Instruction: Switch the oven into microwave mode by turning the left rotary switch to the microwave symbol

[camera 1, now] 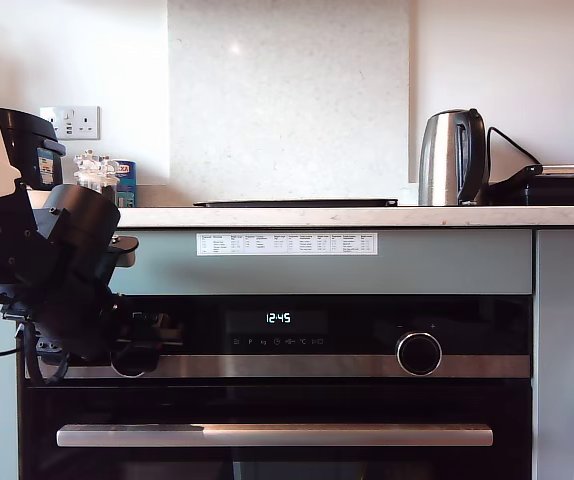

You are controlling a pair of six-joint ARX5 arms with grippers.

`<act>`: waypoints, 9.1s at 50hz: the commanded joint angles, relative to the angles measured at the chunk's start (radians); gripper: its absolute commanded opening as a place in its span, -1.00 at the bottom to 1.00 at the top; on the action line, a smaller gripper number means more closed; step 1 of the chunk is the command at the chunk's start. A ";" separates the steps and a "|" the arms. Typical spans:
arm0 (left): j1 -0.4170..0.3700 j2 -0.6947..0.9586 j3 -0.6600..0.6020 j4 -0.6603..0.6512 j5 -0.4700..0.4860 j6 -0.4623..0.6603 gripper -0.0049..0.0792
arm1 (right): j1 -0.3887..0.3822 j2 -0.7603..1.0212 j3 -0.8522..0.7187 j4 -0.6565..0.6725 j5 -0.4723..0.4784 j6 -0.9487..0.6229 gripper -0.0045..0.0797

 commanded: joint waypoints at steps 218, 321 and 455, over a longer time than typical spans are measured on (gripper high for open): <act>0.072 -0.058 0.005 -0.048 0.214 -0.426 0.35 | 0.005 0.006 -0.010 0.018 -0.001 0.003 -0.92; 0.066 -0.006 0.006 -0.026 0.216 -0.087 -0.49 | 0.005 0.006 -0.010 0.018 -0.008 0.026 -0.92; -0.031 -0.456 -0.094 -0.423 0.126 0.115 -0.15 | 0.003 0.006 -0.010 0.026 0.001 0.026 -0.92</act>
